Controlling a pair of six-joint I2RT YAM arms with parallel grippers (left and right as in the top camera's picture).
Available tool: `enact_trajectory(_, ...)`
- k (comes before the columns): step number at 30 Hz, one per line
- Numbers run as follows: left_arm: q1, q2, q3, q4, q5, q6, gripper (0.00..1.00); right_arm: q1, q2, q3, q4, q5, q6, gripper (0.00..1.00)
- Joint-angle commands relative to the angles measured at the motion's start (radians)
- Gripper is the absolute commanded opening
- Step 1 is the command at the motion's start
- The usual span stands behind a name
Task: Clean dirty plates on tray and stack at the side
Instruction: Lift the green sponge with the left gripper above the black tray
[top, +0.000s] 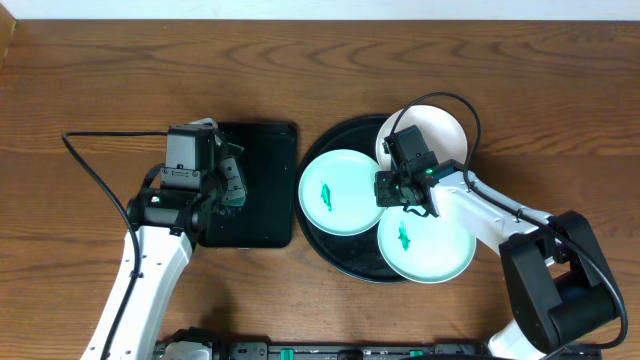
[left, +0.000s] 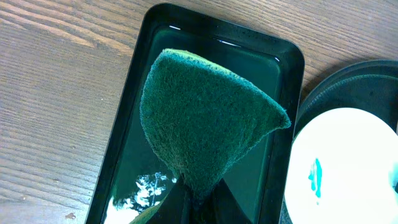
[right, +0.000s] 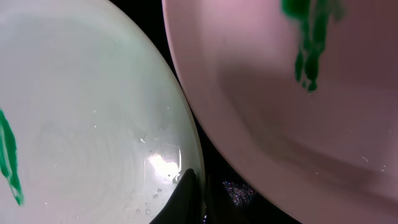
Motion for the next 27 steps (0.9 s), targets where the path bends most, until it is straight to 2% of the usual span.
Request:
enact_trajectory(1, -0.002, 0.002, 0.022, 0.003, -0.002, 0.013, 0.08, 0.008, 0.006, -0.004, -0.003, 0.01, 0.003, 0.05)
enact_trajectory(8, -0.002, 0.002, 0.022, 0.003, -0.002, 0.013, 0.07, 0.008, -0.007, 0.0, -0.006, 0.011, -0.002, 0.12)
enact_trajectory(27, -0.002, 0.002, 0.021, 0.003, -0.002, 0.013, 0.07, 0.008, -0.034, 0.005, -0.006, 0.018, -0.009, 0.1)
